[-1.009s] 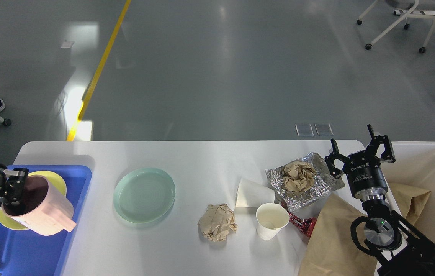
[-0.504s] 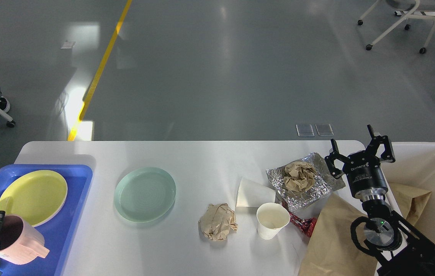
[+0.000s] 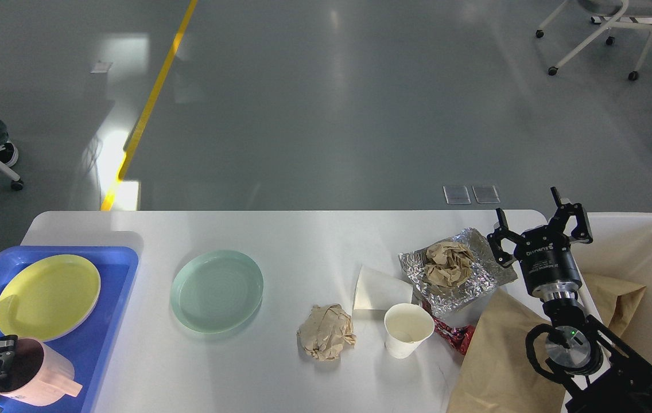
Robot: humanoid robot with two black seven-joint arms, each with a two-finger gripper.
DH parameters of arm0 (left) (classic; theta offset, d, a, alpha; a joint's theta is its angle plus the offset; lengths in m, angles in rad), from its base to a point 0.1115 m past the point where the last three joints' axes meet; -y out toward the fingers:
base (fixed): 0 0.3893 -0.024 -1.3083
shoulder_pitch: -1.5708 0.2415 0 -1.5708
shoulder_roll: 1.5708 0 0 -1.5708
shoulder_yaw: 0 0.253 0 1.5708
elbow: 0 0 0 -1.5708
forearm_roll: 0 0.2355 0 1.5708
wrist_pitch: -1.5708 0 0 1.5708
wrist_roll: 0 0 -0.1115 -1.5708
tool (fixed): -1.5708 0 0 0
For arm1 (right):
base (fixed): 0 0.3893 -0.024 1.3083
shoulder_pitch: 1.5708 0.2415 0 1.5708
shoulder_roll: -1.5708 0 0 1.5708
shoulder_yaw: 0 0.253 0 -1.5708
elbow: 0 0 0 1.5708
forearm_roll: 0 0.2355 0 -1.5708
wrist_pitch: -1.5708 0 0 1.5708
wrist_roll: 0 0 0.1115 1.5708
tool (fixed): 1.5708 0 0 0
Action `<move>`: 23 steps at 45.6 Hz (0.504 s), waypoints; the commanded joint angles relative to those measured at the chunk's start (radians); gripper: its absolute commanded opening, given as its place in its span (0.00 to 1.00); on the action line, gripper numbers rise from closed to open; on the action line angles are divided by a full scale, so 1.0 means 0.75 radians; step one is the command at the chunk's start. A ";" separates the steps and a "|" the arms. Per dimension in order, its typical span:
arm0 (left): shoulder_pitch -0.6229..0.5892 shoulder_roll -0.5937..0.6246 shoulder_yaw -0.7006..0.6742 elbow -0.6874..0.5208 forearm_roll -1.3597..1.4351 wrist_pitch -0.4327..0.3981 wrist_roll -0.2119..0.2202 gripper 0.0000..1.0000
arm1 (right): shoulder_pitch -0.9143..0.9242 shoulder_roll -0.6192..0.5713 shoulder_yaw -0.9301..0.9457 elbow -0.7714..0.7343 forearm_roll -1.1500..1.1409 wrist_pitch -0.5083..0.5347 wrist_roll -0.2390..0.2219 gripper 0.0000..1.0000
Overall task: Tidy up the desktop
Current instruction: 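Lower the pink mug onto the blue tray and open the left gripper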
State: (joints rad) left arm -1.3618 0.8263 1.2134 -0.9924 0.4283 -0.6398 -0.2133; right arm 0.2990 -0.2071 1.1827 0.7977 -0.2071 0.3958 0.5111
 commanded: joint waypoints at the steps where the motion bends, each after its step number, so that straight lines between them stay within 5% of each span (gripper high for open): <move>1: 0.038 0.003 -0.002 0.000 0.004 0.051 -0.002 0.03 | 0.000 0.000 0.000 0.000 0.000 0.000 0.002 1.00; 19: 0.114 0.078 -0.110 0.002 0.120 0.059 -0.069 0.06 | 0.000 0.000 0.000 0.000 0.000 0.000 0.000 1.00; 21: 0.114 0.080 -0.112 0.000 0.114 0.059 -0.069 0.10 | 0.000 0.000 0.000 0.000 0.000 0.000 0.000 1.00; 23: 0.114 0.082 -0.112 0.000 0.104 0.064 -0.069 0.27 | 0.000 0.000 0.000 0.000 0.000 0.000 0.000 1.00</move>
State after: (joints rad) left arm -1.2780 0.8848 1.1324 -0.9923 0.5174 -0.5950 -0.2652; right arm 0.2990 -0.2071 1.1827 0.7977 -0.2071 0.3958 0.5115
